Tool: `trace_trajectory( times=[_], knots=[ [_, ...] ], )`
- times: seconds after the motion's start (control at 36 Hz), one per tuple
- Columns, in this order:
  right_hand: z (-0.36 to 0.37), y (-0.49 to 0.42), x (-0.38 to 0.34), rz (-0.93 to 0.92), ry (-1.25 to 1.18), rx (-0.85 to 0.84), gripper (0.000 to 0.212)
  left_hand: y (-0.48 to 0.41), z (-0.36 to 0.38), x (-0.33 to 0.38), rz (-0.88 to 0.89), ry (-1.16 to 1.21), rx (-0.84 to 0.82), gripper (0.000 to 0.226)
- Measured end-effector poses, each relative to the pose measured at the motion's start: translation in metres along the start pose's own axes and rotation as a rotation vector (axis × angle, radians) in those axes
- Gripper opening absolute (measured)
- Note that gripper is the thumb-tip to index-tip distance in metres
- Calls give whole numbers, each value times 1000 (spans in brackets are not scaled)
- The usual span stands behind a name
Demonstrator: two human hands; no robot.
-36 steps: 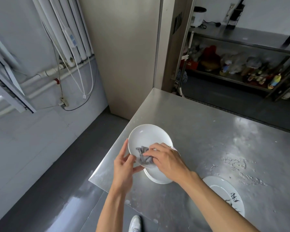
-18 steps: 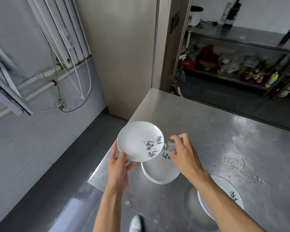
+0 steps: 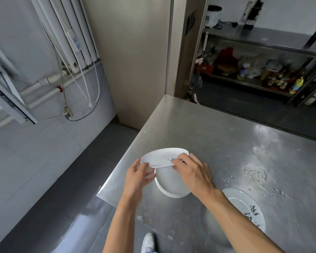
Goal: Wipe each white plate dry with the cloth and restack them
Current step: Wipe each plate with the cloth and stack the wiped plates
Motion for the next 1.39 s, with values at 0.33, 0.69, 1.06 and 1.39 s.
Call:
trace_trajectory(
  times=[0.33,0.69,1.06,1.39],
  knots=[
    [-10,-2,11,-48,43,-72,24,19,16,2,738,-1024,51,37],
    [-11,-3,15,139,-208,104,20,10,14,-3,581,-755,-2,25],
    [-1,11,18,453,-469,164,19,21,16,-8,269,-197,-120,25],
    [4,-5,1,275,-445,11,28,18,22,-21,-4,192,-280,24]
  ],
)
Point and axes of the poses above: each hand's wrist, its own y-axis away from the middle knuckle, its own z-axis out of the palm, x = y × z, the point moved 4 cm from there along -y, towards the middle knuckle, and after that the axes turned 10 degrees about -z, right-handed, at the moved point
